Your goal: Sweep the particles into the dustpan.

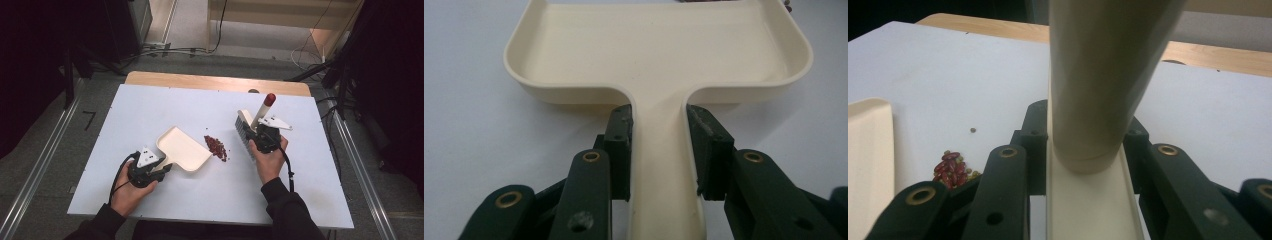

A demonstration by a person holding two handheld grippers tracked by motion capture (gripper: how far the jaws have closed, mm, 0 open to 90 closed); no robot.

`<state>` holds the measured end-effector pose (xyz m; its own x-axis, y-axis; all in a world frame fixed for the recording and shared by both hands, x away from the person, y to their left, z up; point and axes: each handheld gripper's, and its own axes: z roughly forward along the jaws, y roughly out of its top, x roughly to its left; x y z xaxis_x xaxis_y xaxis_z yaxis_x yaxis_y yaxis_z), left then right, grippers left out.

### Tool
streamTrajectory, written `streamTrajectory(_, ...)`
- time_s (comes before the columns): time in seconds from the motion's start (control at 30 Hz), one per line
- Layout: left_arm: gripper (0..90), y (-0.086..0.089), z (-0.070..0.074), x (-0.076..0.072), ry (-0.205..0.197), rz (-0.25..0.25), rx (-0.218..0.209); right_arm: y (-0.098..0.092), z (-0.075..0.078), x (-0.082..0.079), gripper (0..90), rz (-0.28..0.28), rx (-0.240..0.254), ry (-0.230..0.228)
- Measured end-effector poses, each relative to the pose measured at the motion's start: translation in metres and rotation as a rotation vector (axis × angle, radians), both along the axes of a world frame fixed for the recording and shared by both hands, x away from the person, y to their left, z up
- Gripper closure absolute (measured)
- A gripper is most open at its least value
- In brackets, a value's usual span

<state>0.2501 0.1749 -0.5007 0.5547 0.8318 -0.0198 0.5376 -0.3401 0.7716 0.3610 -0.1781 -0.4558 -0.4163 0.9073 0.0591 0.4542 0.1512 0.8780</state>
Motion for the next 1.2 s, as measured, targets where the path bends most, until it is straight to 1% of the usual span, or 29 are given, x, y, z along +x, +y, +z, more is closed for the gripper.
streamTrajectory(0.27,67.2,-0.003,0.000,0.000,-0.001,-0.027,0.016,0.000,0.000,0.001,64.1,0.004,0.002,-0.005)
streamTrajectory(0.33,67.2,-0.004,0.000,0.000,0.005,-0.034,0.016,0.000,0.000,0.002,64.1,0.007,-0.001,-0.007)
streamTrajectory(0.47,67.2,-0.005,0.000,0.000,0.015,-0.050,0.030,0.002,-0.001,0.002,64.1,0.010,-0.007,-0.008)
streamTrajectory(0.57,67.2,-0.007,0.001,0.000,0.013,-0.073,0.035,0.003,-0.001,0.002,64.1,0.014,-0.008,-0.008)
streamTrajectory(0.7,67.2,-0.009,0.001,0.001,0.015,-0.098,0.038,0.007,-0.002,0.002,64.1,0.027,-0.024,-0.019)
streamTrajectory(0.77,67.1,-0.011,0.000,0.001,0.020,-0.112,0.050,0.010,-0.002,0.003,64.2,0.031,-0.033,-0.027)
streamTrajectory(0.83,67.1,-0.012,0.000,0.002,0.024,-0.130,0.058,0.014,-0.001,0.003,64.2,0.042,-0.054,-0.042)
streamTrajectory(0.9,67.1,-0.014,0.000,0.003,0.021,-0.141,0.069,0.019,-0.002,0.004,64.1,0.054,-0.071,-0.053)
streamTrajectory(0.97,67.1,-0.015,0.001,0.004,0.022,-0.150,0.072,0.025,-0.003,0.005,64.2,0.064,-0.099,-0.061)
streamTrajectory(1.1,67.2,-0.017,0.001,0.007,0.025,-0.158,0.083,0.036,-0.005,0.009,64.1,0.080,-0.120,-0.065)
streamTrajectory(1.2,67.1,-0.018,0.002,0.008,0.022,-0.170,0.091,0.043,-0.007,0.013,64.2,0.094,-0.147,-0.079)
